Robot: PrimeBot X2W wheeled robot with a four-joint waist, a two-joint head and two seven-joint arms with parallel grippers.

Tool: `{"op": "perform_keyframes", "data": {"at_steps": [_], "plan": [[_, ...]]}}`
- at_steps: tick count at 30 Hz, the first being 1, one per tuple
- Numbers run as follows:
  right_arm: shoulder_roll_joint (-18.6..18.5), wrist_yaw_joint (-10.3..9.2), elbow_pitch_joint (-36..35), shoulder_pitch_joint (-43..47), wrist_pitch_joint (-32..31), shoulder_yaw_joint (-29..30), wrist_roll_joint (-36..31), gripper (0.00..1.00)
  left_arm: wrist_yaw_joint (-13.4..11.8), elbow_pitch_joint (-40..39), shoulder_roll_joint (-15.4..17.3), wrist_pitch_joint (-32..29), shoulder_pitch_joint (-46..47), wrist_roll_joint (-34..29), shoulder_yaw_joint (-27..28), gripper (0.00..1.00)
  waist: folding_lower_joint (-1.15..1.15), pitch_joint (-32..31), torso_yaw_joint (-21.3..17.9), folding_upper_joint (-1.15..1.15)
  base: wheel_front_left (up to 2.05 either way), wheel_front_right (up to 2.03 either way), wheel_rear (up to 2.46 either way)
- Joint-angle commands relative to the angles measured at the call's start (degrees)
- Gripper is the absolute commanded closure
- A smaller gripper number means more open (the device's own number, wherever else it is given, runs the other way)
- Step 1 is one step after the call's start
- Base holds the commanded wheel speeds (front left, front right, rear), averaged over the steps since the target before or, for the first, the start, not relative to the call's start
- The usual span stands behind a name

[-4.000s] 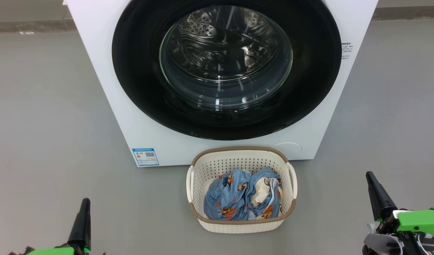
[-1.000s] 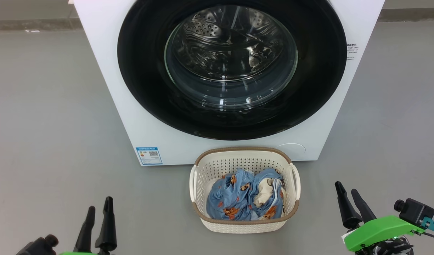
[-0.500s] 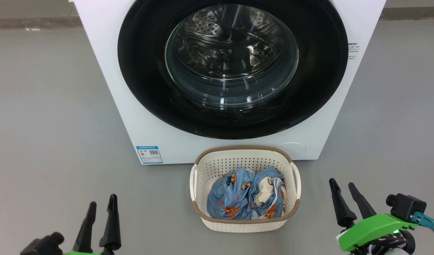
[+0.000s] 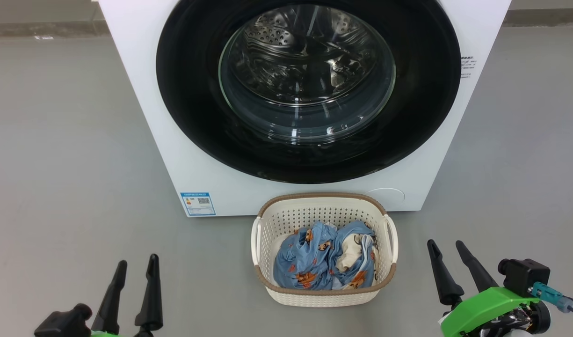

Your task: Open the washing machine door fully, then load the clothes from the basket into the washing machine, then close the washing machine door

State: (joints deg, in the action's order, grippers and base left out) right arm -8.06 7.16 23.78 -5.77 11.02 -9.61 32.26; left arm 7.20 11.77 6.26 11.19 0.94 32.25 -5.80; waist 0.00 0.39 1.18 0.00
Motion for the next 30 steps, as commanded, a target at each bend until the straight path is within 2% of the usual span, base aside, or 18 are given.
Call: {"op": "perform_keyframes", "data": {"at_steps": [1, 18, 30], "plan": [[-1.12, 0.29, -0.97, -2.62, 1.12, -1.58, -1.92, 0.0, 0.23, -1.7, 1.16, 0.97, 1.98, -1.97, 1.27, 0.0, 0.0, -0.04, -0.01, 0.0, 0.0, 0.0, 0.0], [-1.43, 0.33, -0.21, -2.28, 3.97, -1.96, -11.83, 0.0, 0.29, 1.03, 1.69, 3.81, 2.59, -10.84, 1.95, 0.0, 0.0, 0.2, -0.41, 0.0, 0.0, 0.0, 0.0], [-0.45, 0.33, -0.71, -0.95, 3.97, 0.53, -12.32, 0.0, 0.29, 2.15, 1.42, 3.81, 2.89, -11.07, 3.97, 0.0, 0.0, 0.39, -0.8, 0.0, 0.0, 0.0, 0.0]]}}
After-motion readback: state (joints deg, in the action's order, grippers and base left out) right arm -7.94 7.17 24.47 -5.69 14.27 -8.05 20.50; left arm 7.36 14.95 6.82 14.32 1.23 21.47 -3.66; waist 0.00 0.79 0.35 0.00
